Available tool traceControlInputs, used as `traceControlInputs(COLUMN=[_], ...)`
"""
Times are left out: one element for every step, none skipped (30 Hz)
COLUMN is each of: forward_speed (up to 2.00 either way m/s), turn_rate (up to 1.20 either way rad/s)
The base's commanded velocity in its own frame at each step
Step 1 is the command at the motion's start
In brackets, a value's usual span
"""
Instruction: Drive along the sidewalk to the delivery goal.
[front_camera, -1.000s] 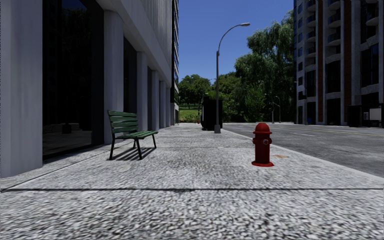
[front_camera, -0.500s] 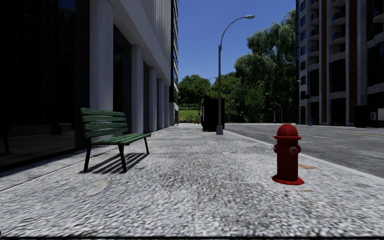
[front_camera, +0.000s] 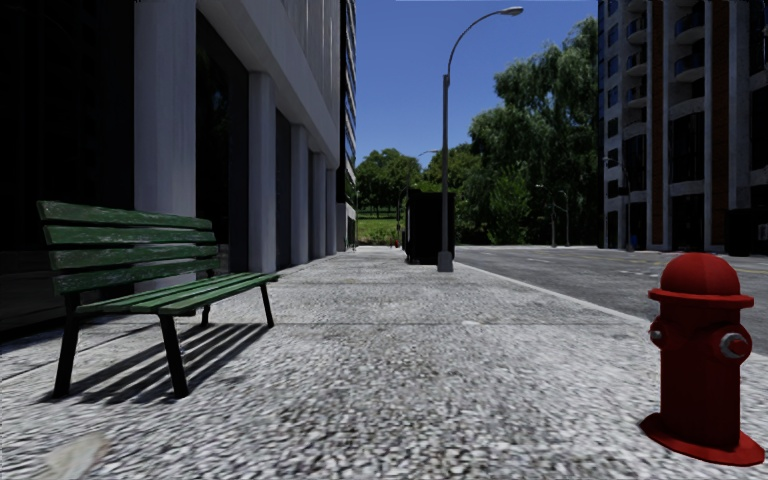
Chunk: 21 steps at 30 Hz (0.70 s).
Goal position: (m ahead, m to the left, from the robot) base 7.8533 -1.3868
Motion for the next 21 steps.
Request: traceControlInputs(forward_speed=[2.0, 2.0, 2.0, 2.0, 2.0, 2.0, 2.0, 2.0, 2.0, 2.0, 2.0, 2.0, 2.0, 2.0, 2.0, 2.0, 2.0, 2.0, 2.0, 2.0, 2.0], turn_rate=[0.0, 0.0, 0.0, 0.0, 0.0, 0.0, 0.0, 0.0, 0.0, 0.0, 0.0, 0.0, 0.0, 0.0, 0.0, 0.0, 0.0, 0.0, 0.0, 0.0, 0.0])
